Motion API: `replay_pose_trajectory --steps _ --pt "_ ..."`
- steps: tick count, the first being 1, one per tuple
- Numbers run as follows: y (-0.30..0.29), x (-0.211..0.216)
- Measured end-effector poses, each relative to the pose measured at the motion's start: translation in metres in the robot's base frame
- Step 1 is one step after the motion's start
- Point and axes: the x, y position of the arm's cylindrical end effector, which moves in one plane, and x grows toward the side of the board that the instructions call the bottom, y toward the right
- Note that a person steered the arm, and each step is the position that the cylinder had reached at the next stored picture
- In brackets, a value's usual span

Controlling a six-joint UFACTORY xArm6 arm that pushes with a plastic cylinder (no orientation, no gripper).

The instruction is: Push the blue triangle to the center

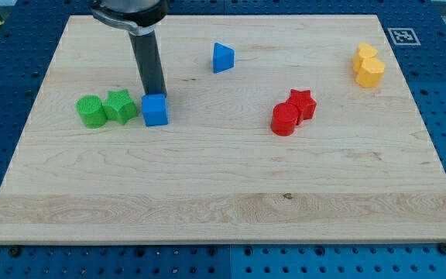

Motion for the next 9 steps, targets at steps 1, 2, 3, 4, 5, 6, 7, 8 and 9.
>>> replay_pose_trajectory --steps 1,2,3,4,5,6,7,8,9 --pt "0.046 -0.039" --pt "0.066 -0.072" --pt "0.088 -0.112" --pt "0.091 -0.116" --pt "0.107 -0.118" --pt "0.116 -0.102" --pt "0.116 -0.077" --pt "0.116 -0.052" --pt "0.116 -0.023"
